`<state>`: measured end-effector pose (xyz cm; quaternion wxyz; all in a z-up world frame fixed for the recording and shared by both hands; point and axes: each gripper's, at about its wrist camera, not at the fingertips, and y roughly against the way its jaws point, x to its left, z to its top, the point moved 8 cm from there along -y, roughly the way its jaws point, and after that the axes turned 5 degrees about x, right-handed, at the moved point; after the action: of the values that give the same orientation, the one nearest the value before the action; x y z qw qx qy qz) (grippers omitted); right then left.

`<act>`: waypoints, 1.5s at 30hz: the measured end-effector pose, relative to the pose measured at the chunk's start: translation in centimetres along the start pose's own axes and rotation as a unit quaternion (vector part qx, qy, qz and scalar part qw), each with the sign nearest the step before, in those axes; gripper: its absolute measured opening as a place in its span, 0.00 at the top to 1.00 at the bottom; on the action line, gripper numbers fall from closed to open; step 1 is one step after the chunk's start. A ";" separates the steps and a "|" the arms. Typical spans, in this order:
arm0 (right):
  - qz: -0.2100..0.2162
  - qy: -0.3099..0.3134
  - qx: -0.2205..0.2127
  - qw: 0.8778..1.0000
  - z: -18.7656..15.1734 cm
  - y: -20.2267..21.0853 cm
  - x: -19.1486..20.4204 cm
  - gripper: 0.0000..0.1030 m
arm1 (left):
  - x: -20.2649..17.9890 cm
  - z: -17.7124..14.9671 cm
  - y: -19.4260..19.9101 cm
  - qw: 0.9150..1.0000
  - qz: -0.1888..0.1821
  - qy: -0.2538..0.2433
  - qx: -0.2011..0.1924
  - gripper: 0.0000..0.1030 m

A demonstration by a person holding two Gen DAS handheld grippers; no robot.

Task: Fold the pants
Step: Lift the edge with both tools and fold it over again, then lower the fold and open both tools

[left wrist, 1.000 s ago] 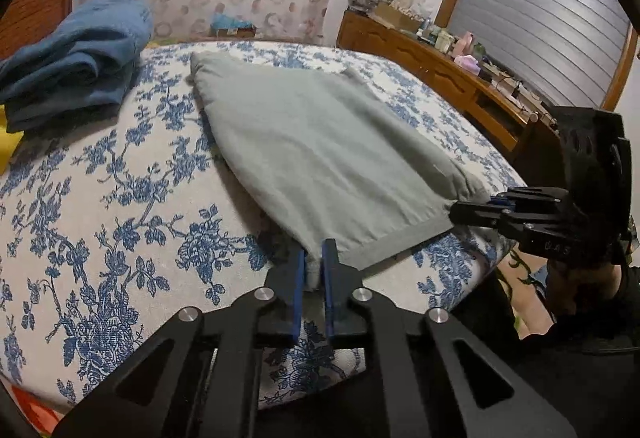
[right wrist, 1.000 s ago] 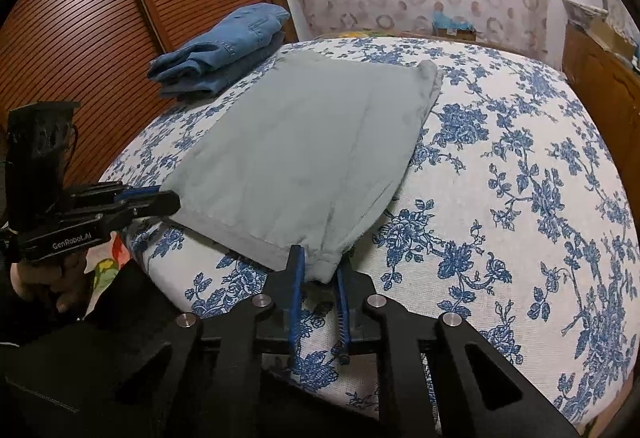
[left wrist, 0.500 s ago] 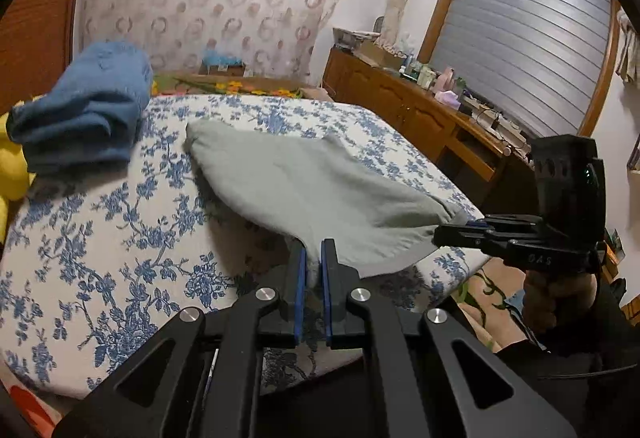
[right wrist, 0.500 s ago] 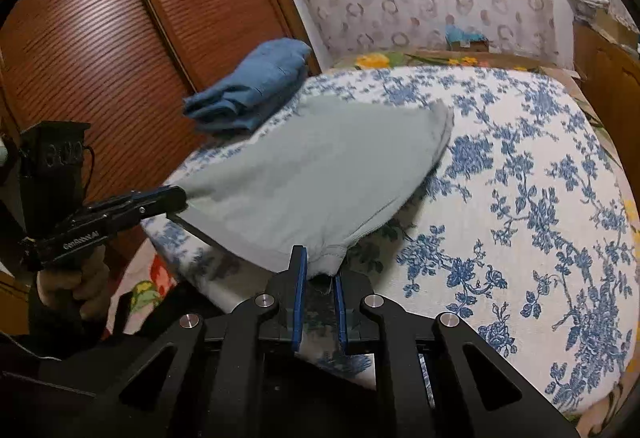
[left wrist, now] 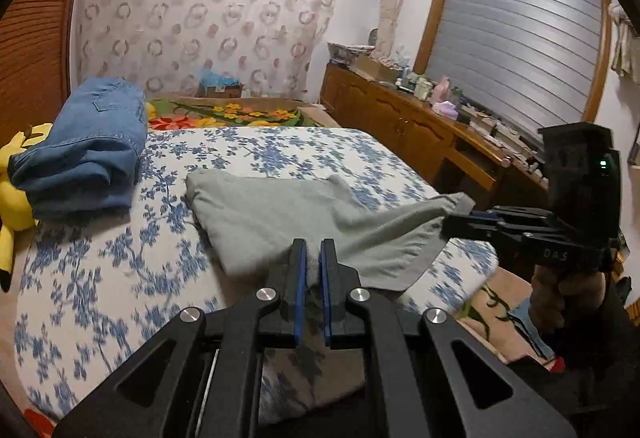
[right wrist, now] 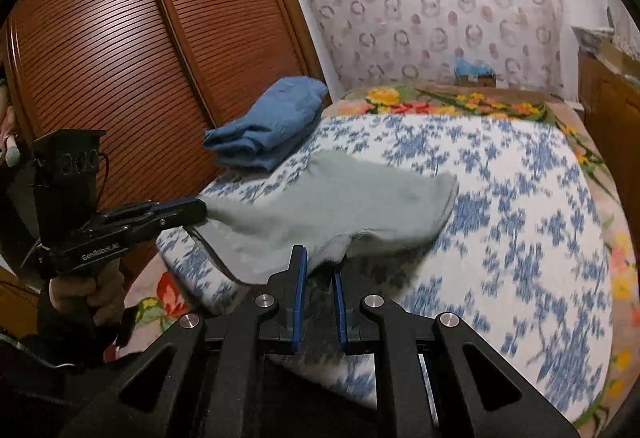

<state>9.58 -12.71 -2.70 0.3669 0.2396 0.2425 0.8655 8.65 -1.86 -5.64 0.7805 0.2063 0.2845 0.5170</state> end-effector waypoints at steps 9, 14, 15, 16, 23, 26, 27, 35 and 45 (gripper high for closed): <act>-0.049 0.004 0.001 0.999 3.9 -6.2 -3.1 0.88 | 4.1 3.5 -5.0 0.999 0.047 0.002 0.024 0.93; -0.065 0.001 0.017 0.998 4.7 -9.3 -3.9 0.88 | 5.5 4.3 -6.8 0.998 0.054 0.009 0.036 0.93; -0.068 0.001 0.019 0.998 4.9 -9.8 -3.9 0.88 | 5.6 4.5 -6.9 0.998 0.054 0.010 0.035 0.93; -0.071 0.002 0.019 0.997 5.1 -10.1 -3.9 0.88 | 5.7 4.8 -7.1 0.998 0.055 0.011 0.034 0.93; -0.085 -0.002 0.023 0.996 6.6 -11.9 -4.9 0.88 | 6.1 6.4 -8.2 0.997 0.071 0.003 0.038 0.93; -0.090 -0.002 0.032 0.995 6.5 -13.0 -5.3 0.88 | 6.3 6.5 -8.9 0.996 0.074 0.000 0.045 0.93; -0.092 -0.001 0.035 0.995 6.5 -13.2 -5.4 0.88 | 6.5 6.5 -9.1 0.996 0.075 0.001 0.047 0.93; -0.081 -0.009 0.031 0.996 6.7 -13.3 -5.6 0.88 | 6.8 6.2 -9.4 0.995 0.085 0.001 0.059 0.92; -0.097 0.004 0.016 0.995 6.6 -10.9 -5.9 0.76 | 5.7 5.9 -8.5 0.996 0.067 -0.020 0.051 0.52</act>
<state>22.75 -8.86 -5.51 0.4440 0.2179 0.2800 0.8228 20.11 -0.05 -7.81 0.7383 0.2743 0.2805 0.5486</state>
